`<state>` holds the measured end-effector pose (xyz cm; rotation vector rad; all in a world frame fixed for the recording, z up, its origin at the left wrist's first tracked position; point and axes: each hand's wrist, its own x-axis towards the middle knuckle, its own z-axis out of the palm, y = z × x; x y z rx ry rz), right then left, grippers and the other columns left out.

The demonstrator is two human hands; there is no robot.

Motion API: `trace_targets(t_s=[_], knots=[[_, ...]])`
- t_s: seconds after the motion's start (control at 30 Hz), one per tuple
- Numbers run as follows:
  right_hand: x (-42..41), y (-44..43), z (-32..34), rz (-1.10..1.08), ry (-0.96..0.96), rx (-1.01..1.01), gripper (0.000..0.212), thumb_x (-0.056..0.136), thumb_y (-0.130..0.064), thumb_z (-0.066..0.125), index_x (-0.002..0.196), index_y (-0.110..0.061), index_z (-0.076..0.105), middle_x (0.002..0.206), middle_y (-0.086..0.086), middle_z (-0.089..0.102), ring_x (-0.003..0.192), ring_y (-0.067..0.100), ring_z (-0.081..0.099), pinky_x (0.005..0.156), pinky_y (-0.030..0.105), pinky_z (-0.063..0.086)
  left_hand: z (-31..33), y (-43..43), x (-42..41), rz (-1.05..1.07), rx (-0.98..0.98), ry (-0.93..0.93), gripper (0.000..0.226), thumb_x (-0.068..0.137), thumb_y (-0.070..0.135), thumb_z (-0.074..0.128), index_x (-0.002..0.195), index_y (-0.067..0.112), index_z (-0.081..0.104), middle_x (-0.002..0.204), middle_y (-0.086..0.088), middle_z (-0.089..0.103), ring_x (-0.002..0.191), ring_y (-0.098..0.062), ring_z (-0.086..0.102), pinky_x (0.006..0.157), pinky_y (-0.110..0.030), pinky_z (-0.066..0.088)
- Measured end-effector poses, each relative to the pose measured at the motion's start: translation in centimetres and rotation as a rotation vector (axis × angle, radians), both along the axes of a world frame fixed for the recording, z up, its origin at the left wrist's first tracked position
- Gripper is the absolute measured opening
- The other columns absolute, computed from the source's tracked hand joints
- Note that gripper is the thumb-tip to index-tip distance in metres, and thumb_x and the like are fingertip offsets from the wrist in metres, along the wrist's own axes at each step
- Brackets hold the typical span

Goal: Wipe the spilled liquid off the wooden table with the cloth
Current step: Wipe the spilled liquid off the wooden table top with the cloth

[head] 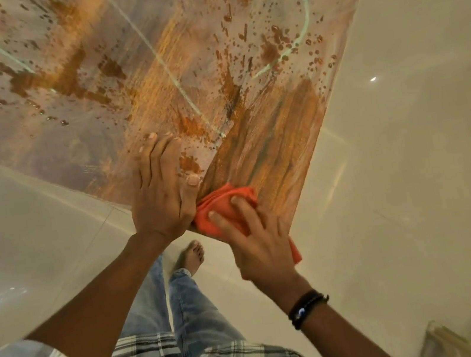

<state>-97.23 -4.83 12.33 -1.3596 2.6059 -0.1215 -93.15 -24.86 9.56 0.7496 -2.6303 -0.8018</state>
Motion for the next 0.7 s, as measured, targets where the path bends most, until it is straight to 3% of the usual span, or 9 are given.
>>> trace_targets(t_s=[0.13, 0.23, 0.3, 0.37, 0.47, 0.57, 0.63, 0.7], knots=[[-8.2, -2.2, 1.3, -0.183, -0.056, -0.069, 0.047, 0.097, -0.029, 0.041, 0.143, -0.036, 0.048, 0.153, 0.009, 0.038, 0.130, 0.043, 0.041, 0.102, 0.059, 0.041, 0.0, -0.1, 0.1, -0.005, -0.001, 0.005, 0.062, 0.097, 0.040, 0.031, 0.147, 0.003, 0.041, 0.154, -0.017, 0.042, 0.150, -0.033, 0.027, 0.120, -0.058, 0.023], [-15.8, -5.2, 1.5, -0.456, -0.027, -0.130, 0.044, 0.102, -0.029, 0.042, 0.145, -0.037, 0.045, 0.160, 0.006, 0.024, 0.135, 0.040, 0.032, 0.108, 0.056, 0.036, 0.0, -0.1, 0.3, -0.011, -0.009, -0.014, 0.062, 0.098, 0.040, 0.030, 0.147, 0.003, 0.041, 0.154, -0.017, 0.041, 0.150, -0.032, 0.026, 0.123, -0.054, 0.019], [-18.0, -7.5, 1.5, -0.516, 0.006, -0.107, 0.042, 0.104, -0.032, 0.040, 0.145, -0.036, 0.045, 0.158, 0.007, 0.026, 0.139, 0.041, 0.027, 0.113, 0.055, 0.029, 0.1, -0.1, 0.2, -0.009, -0.005, -0.018, 0.062, 0.099, 0.041, 0.029, 0.146, 0.003, 0.042, 0.154, -0.017, 0.041, 0.150, -0.032, 0.026, 0.123, -0.053, 0.019], [-15.8, -8.8, 1.3, -0.458, 0.048, -0.094, 0.042, 0.103, -0.030, 0.041, 0.145, -0.035, 0.045, 0.157, 0.008, 0.029, 0.143, 0.043, 0.020, 0.118, 0.054, 0.020, 0.1, -0.1, 0.3, -0.006, -0.007, -0.013, 0.062, 0.098, 0.040, 0.029, 0.146, 0.004, 0.043, 0.154, -0.017, 0.042, 0.150, -0.032, 0.026, 0.123, -0.052, 0.020], [-7.1, -7.4, 1.0, -0.297, 0.028, -0.107, 0.049, 0.098, -0.021, 0.050, 0.146, -0.032, 0.044, 0.153, 0.011, 0.036, 0.135, 0.044, 0.033, 0.108, 0.053, 0.038, 0.1, -0.2, 0.3, 0.003, -0.013, 0.016, 0.061, 0.099, 0.040, 0.027, 0.146, 0.004, 0.042, 0.154, -0.016, 0.042, 0.150, -0.030, 0.026, 0.124, -0.049, 0.019], [2.0, -2.4, 0.9, -0.146, 0.010, -0.069, 0.065, 0.081, -0.016, 0.064, 0.144, -0.028, 0.050, 0.146, 0.014, 0.043, 0.122, 0.044, 0.045, 0.095, 0.054, 0.049, 0.0, -0.2, 0.3, 0.018, 0.020, 0.032, 0.068, 0.102, 0.049, 0.017, 0.146, 0.004, 0.043, 0.154, -0.014, 0.043, 0.151, -0.028, 0.027, 0.125, -0.044, 0.014], [3.9, 1.5, 0.8, -0.087, -0.021, -0.022, 0.073, 0.073, -0.012, 0.072, 0.142, -0.028, 0.053, 0.145, 0.014, 0.045, 0.119, 0.044, 0.050, 0.092, 0.054, 0.051, 0.0, -0.1, 0.2, 0.016, 0.006, 0.022, 0.071, 0.103, 0.052, 0.013, 0.146, 0.004, 0.043, 0.154, -0.014, 0.043, 0.150, -0.028, 0.027, 0.125, -0.040, 0.011], [1.7, 3.8, 0.8, -0.163, -0.047, -0.045, 0.061, 0.081, -0.015, 0.067, 0.139, -0.027, 0.056, 0.145, 0.014, 0.047, 0.117, 0.044, 0.052, 0.092, 0.053, 0.052, 0.0, -0.1, 0.2, 0.014, -0.007, 0.012, 0.070, 0.103, 0.053, 0.013, 0.147, 0.006, 0.042, 0.154, -0.013, 0.042, 0.150, -0.028, 0.026, 0.125, -0.041, 0.010]])
